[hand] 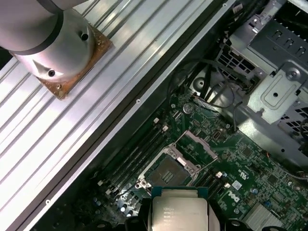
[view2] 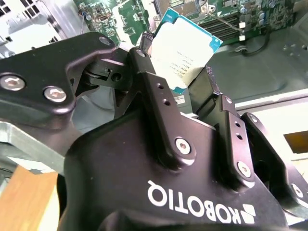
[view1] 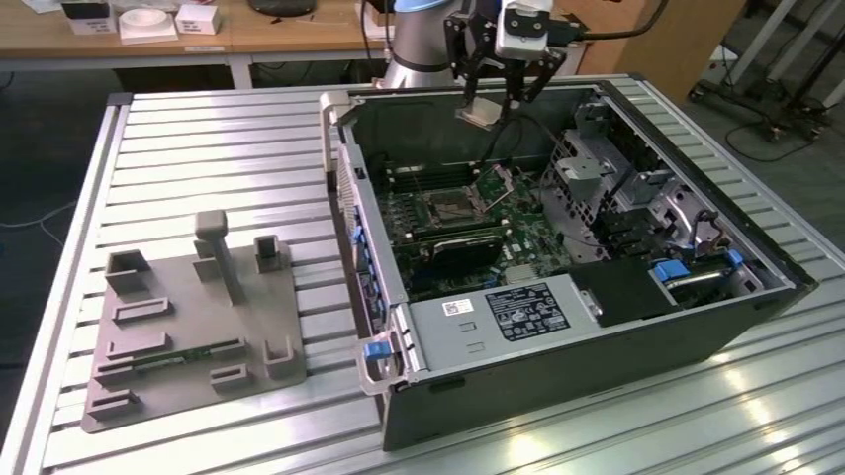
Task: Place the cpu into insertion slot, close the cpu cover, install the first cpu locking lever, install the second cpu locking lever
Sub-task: 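Place the cpu into insertion slot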
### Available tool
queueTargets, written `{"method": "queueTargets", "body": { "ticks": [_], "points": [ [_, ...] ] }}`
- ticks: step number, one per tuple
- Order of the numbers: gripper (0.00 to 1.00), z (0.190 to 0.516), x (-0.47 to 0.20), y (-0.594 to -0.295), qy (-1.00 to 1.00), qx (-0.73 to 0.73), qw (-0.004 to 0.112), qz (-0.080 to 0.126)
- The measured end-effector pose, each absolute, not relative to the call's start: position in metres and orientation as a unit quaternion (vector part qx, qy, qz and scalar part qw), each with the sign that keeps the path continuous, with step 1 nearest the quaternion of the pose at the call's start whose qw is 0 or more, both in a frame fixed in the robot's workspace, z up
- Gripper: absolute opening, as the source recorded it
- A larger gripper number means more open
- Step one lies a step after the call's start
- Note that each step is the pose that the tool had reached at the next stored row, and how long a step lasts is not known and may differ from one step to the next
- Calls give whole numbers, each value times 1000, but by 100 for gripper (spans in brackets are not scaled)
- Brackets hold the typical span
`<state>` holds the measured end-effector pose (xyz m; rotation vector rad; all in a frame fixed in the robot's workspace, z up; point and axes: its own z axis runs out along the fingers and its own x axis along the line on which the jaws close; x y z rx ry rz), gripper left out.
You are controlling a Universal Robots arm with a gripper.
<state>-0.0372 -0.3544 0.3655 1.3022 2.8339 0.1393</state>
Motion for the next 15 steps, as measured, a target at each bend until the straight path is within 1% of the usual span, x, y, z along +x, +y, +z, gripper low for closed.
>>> {"method": "queueTargets", "body": {
  "ticks": [15],
  "points": [
    [54,365,-40,-354,902,429,10,45]
  ]
}}
